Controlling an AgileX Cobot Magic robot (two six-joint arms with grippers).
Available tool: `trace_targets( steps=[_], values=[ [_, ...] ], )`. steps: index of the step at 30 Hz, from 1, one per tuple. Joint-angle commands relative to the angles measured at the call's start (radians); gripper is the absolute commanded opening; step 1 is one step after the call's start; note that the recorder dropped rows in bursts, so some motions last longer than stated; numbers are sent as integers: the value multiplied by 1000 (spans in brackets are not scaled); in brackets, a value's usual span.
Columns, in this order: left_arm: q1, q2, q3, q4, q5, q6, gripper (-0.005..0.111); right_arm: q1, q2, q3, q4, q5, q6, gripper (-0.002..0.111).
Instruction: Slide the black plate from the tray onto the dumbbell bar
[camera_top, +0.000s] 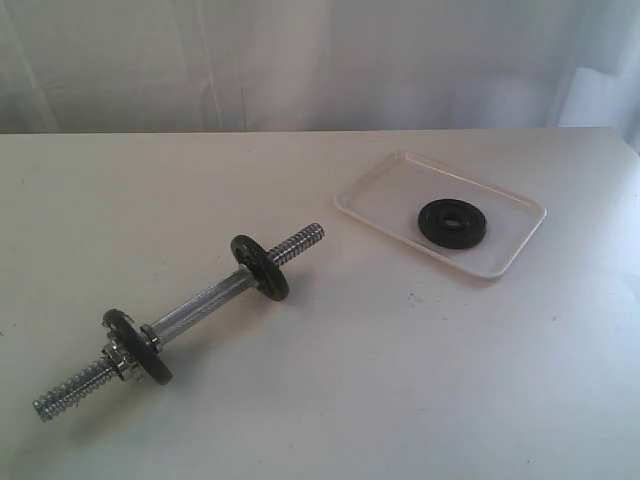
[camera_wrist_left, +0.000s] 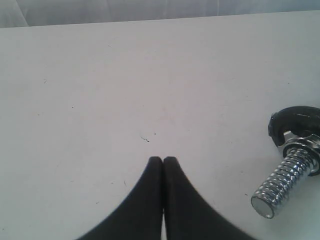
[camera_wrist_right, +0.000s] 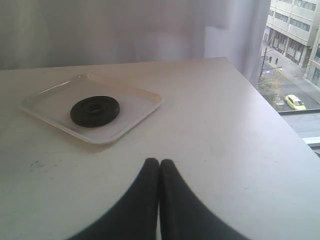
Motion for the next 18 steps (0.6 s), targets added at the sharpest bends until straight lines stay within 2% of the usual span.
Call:
trace_targets(
  steps=[1,6,12,14,16,18],
  values=[
    [3,-3,2,-3,-1,0,0,-5,-4,5,-6,-2,-8,0],
    [2,-3,2,-3,-43,0,0,-5,-4,5,-6,-2,-8,0],
    [2,-3,2,-3,-405,5,0,-5,-4,5,-6,-2,-8,0],
    [2,-3,2,-3,-584,10,0,-5,-4,5,-6,-2,-8,0],
    [2,-3,2,-3,-688,10,0,-5,-4,5,-6,-2,-8,0],
    [2,-3,2,-3,-735,10,0,-5,-4,5,-6,-2,-8,0]
  ],
)
